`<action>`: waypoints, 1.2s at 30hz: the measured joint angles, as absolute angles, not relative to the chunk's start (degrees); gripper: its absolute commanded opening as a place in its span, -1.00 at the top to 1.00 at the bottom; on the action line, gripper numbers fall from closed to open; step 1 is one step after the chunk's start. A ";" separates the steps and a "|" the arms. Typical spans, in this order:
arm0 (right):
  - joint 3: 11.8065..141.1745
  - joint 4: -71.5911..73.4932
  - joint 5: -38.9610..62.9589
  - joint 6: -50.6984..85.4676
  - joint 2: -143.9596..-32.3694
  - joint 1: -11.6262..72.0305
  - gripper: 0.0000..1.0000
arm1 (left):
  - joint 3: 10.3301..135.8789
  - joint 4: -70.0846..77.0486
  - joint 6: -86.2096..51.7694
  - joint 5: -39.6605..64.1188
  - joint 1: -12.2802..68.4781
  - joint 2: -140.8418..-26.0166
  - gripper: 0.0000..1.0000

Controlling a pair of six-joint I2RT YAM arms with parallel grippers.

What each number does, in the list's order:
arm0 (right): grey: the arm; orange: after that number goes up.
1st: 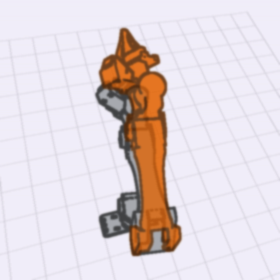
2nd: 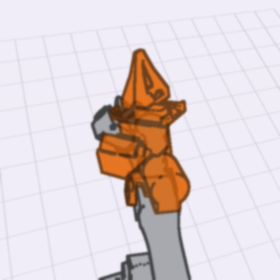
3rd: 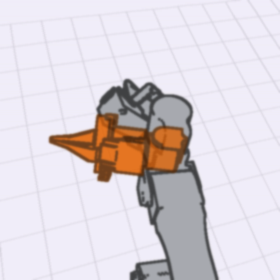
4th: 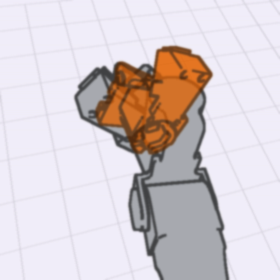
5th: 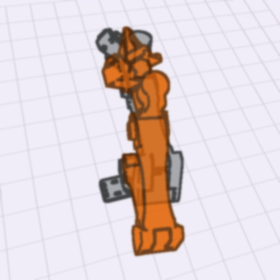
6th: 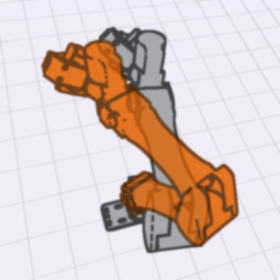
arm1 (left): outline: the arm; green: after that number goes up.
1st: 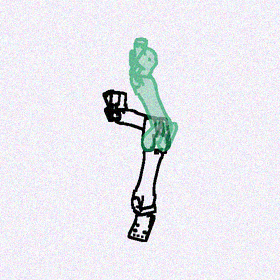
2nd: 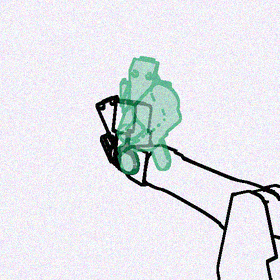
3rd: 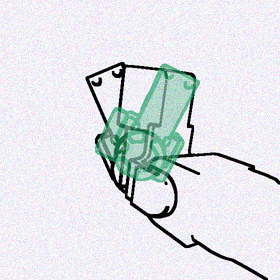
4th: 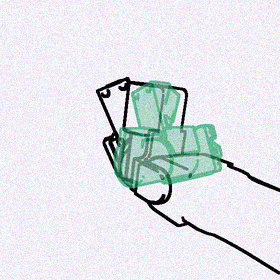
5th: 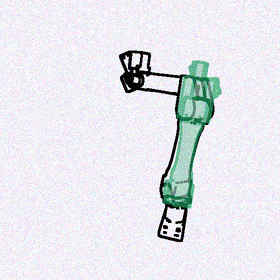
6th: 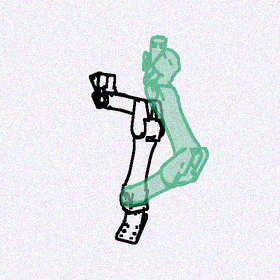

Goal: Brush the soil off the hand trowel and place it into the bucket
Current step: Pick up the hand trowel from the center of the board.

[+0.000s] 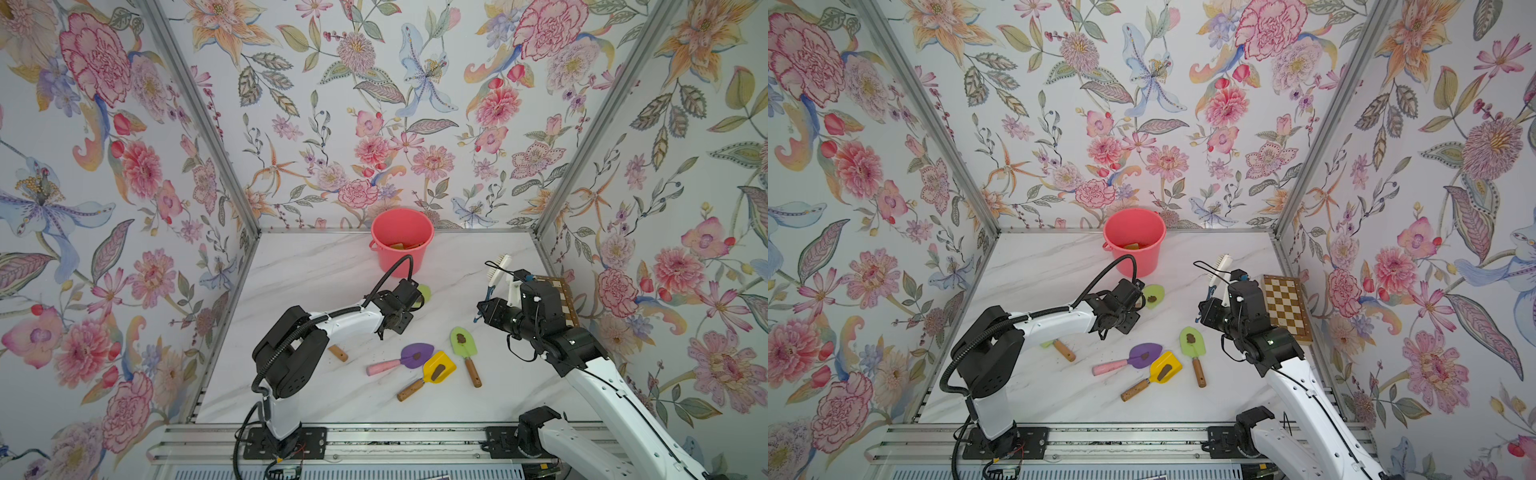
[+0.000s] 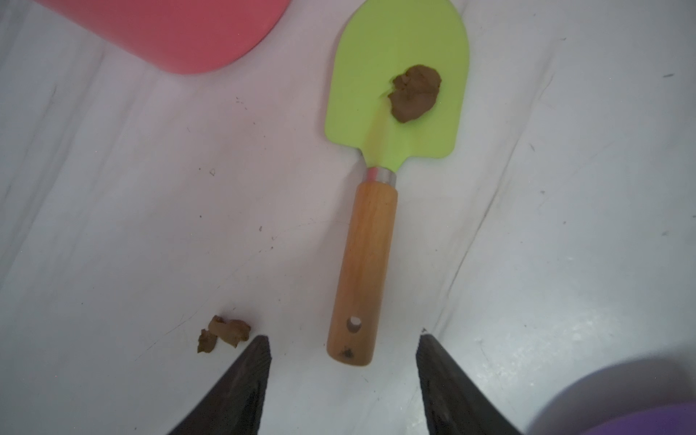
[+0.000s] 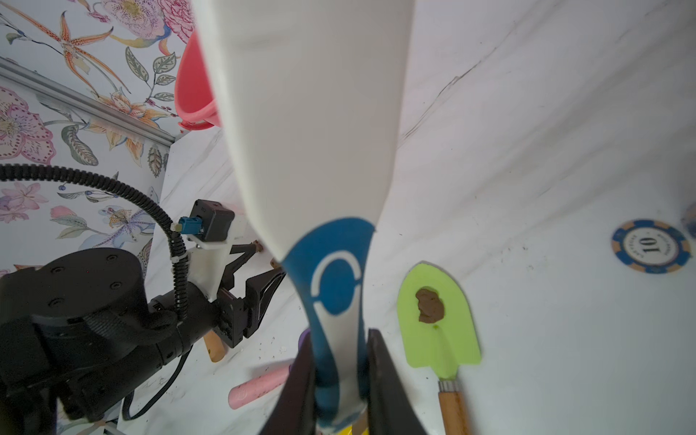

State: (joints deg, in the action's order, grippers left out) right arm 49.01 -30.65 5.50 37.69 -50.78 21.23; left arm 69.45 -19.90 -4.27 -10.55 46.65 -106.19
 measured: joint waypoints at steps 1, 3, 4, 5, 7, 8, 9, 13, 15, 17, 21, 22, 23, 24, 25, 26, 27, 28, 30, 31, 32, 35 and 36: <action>49.06 -30.57 5.08 37.93 -51.35 21.78 0.93 | 68.90 -19.49 -4.03 -9.67 46.17 -106.19 -0.29; 49.08 -30.30 4.43 38.28 -52.36 22.70 0.93 | 68.25 -19.16 -3.51 -8.14 45.39 -106.21 -0.29; 49.17 -30.24 4.10 38.41 -52.95 23.09 0.93 | 68.20 -19.14 -3.18 -7.40 45.10 -106.30 -0.28; 49.34 -30.22 3.79 38.48 -53.58 23.53 0.93 | 68.20 -18.96 -2.94 -6.76 44.91 -106.41 -0.27; 49.82 -30.04 3.18 38.52 -55.05 24.38 0.94 | 68.20 -18.13 -2.44 -4.93 44.29 -106.74 -0.23; 50.06 -29.89 2.87 38.63 -55.68 24.77 0.93 | 68.20 -17.87 -2.28 -4.40 44.10 -106.87 -0.20; 50.35 -29.71 2.50 38.68 -56.34 25.19 0.94 | 68.20 -17.63 -1.98 -3.57 43.86 -107.09 -0.16; 51.57 -28.91 1.54 38.70 -58.28 26.70 0.93 | 68.20 -17.15 -0.62 -1.83 43.48 -108.51 -0.06; 52.23 -28.77 1.15 38.70 -59.09 27.29 0.93 | 68.18 -17.04 -0.16 -1.54 43.48 -109.21 -0.02; 52.58 -28.47 0.97 38.68 -59.70 27.79 0.93 | 67.94 -16.64 0.21 -1.45 43.48 -109.45 0.05; 52.99 -28.16 0.97 38.65 -60.82 28.60 0.93 | 66.76 -15.27 0.14 -1.54 43.48 -109.45 0.33; 53.06 -28.10 0.97 38.63 -61.23 28.77 0.93 | 66.54 -15.11 0.25 -1.58 43.48 -109.45 0.39; 53.12 -28.05 0.99 38.61 -61.63 28.82 0.93 | 66.39 -14.94 0.14 -1.63 43.48 -109.45 0.44; 53.21 -28.01 0.99 38.52 -62.11 28.86 0.93 | 66.30 -14.76 0.16 -1.67 43.48 -109.45 0.50; 53.28 -28.01 1.02 38.28 -62.67 28.86 0.94 | 66.28 -14.66 0.19 -1.65 43.48 -109.45 0.55; 53.32 -28.03 1.04 38.11 -63.16 28.86 0.94 | 66.28 -14.63 0.21 -1.65 43.48 -109.45 0.58; 53.47 -28.05 1.06 37.89 -63.75 28.86 0.94 | 66.28 -14.57 0.30 -1.63 43.44 -109.43 0.61; 53.65 -28.08 1.10 37.69 -64.40 28.86 0.94 | 66.28 -14.48 0.38 -1.65 43.44 -109.43 0.63; 54.04 -28.10 1.28 37.30 -65.39 28.86 0.94 | 66.28 -14.46 0.40 -1.61 43.38 -109.38 0.67; 54.26 -28.03 1.48 37.10 -65.82 28.86 0.94 | 66.28 -14.46 0.40 -1.56 43.38 -109.30 0.68; 54.37 -27.97 1.67 37.06 -66.19 28.86 0.94 | 66.28 -14.48 0.40 -1.48 43.38 -109.21 0.71; 54.39 -27.55 2.20 36.91 -67.11 28.86 0.95 | 66.28 -14.57 0.40 -1.39 43.33 -108.27 0.75; 54.39 -27.46 2.44 36.91 -67.42 28.86 0.94 | 66.28 -14.72 0.40 -1.34 43.27 -107.81 0.76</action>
